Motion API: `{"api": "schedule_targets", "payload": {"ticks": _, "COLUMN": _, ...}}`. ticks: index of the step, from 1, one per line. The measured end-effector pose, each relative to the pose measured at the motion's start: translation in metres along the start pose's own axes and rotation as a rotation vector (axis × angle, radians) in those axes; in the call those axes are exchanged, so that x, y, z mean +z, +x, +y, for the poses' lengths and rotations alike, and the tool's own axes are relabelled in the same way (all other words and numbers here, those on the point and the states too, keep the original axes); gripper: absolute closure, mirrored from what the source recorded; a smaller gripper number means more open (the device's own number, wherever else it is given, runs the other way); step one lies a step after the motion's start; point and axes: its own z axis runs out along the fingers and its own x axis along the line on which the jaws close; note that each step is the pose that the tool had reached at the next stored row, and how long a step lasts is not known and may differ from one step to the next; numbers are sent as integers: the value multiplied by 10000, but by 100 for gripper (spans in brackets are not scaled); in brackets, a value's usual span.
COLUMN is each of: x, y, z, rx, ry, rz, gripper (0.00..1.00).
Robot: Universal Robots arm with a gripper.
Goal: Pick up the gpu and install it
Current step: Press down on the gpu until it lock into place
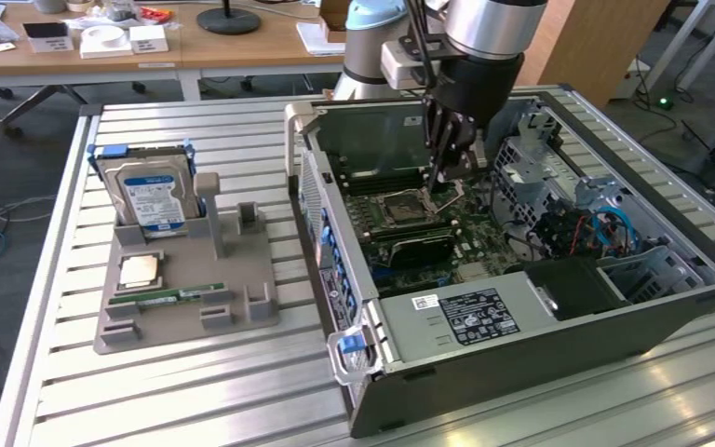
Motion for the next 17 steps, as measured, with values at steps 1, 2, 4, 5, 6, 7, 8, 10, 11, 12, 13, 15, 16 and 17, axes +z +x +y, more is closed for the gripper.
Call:
{"api": "schedule_targets", "payload": {"ticks": 1, "x": -1, "y": 0, "z": -1, "rx": 2, "ry": -7, "rz": 3, "gripper": 89}}
{"api": "schedule_targets", "payload": {"ticks": 2, "x": -1, "y": 0, "z": -1, "rx": 2, "ry": -11, "rz": 4, "gripper": 89}}
{"api": "schedule_targets", "payload": {"ticks": 4, "x": -2, "y": 0, "z": -1, "rx": 2, "ry": -13, "rz": 5, "gripper": 89}}
{"api": "schedule_targets", "payload": {"ticks": 5, "x": -2, "y": 0, "z": -2, "rx": 2, "ry": -12, "rz": 6, "gripper": 89}}
{"api": "schedule_targets", "payload": {"ticks": 6, "x": -2, "y": 0, "z": -2, "rx": 1, "ry": -13, "rz": 5, "gripper": 89}}
{"api": "schedule_targets", "payload": {"ticks": 7, "x": -2, "y": 0, "z": -1, "rx": 1, "ry": -12, "rz": 5, "gripper": 89}}
{"api": "schedule_targets", "payload": {"ticks": 8, "x": -1, "y": 0, "z": 5, "rx": 0, "ry": -12, "rz": 5, "gripper": 89}}
{"api": "schedule_targets", "payload": {"ticks": 10, "x": 0, "y": 1, "z": 30, "rx": 1, "ry": -11, "rz": 4, "gripper": 89}}
{"api": "schedule_targets", "payload": {"ticks": 11, "x": 2, "y": 1, "z": 39, "rx": 1, "ry": -12, "rz": 4, "gripper": 89}}
{"api": "schedule_targets", "payload": {"ticks": 12, "x": 5, "y": 2, "z": 44, "rx": 1, "ry": -12, "rz": 6, "gripper": 89}}
{"api": "schedule_targets", "payload": {"ticks": 13, "x": 10, "y": 2, "z": 47, "rx": 1, "ry": -13, "rz": 5, "gripper": 89}}
{"api": "schedule_targets", "payload": {"ticks": 15, "x": 26, "y": 3, "z": 51, "rx": 0, "ry": -13, "rz": 6, "gripper": 89}}
{"api": "schedule_targets", "payload": {"ticks": 16, "x": 36, "y": 3, "z": 54, "rx": 2, "ry": -12, "rz": 5, "gripper": 89}}
{"api": "schedule_targets", "payload": {"ticks": 17, "x": 46, "y": 3, "z": 55, "rx": 2, "ry": -12, "rz": 5, "gripper": 89}}
